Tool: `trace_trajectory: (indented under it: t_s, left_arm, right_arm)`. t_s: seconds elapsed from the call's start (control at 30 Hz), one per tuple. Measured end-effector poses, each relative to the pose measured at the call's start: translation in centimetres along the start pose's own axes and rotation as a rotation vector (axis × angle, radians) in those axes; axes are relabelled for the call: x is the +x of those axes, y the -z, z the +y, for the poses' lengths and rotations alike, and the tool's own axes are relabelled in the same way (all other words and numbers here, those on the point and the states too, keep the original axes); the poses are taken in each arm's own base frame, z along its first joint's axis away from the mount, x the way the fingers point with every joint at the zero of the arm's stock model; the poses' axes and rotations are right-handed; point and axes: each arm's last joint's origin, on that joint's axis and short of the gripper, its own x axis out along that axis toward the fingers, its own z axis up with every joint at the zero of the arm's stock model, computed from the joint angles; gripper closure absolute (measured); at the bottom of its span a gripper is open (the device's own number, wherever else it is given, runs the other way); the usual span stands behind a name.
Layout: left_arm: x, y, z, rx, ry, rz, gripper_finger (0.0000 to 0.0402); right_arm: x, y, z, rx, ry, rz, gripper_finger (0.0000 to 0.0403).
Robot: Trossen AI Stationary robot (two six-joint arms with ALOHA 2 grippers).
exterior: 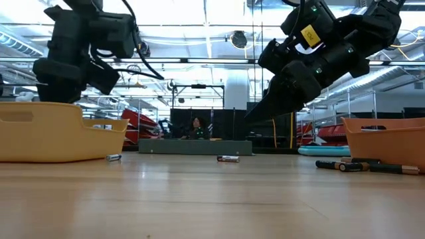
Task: Sort batteries
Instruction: Put the silver battery into the yellow bin, then put the black battery into the orange bin
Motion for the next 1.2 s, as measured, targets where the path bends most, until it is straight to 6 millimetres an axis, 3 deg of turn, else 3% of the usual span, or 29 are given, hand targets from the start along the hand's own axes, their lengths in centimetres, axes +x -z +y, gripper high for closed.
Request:
trace_trajectory:
  t_s: [0.2,0.5,0.73,0.93,1.2]
  left_arm:
    - [0.0,-0.3,-0.1,0.011,0.008,-0.038,0.0329]
    - [-0.8,-1.2,-0.4,0.100,-0.063,-0.155,0.0247]
    - [-4.4,-3.8,-3.0,0.225,-0.159,-0.585,0.0243]
    - [-4.1,-5.1,-4.3,0.358,-0.208,-0.869,0.0243]
    - [-4.0,-5.9,-5.6,0.435,-0.134,-1.209,0.0243]
  right_arm:
    - [0.0,0.0,0.0,0.004,0.001,0.004,0.0236]
    - [0.0,0.4,-0.1,0.007,0.021,0.063,0.0236]
    - [0.0,-2.0,0.9,-0.013,0.135,0.299,0.0236]
    - [-0.6,-3.5,1.9,0.038,0.067,0.508,0.0236]
    - [-2.0,-6.0,2.4,0.185,0.137,0.743,0.0236]
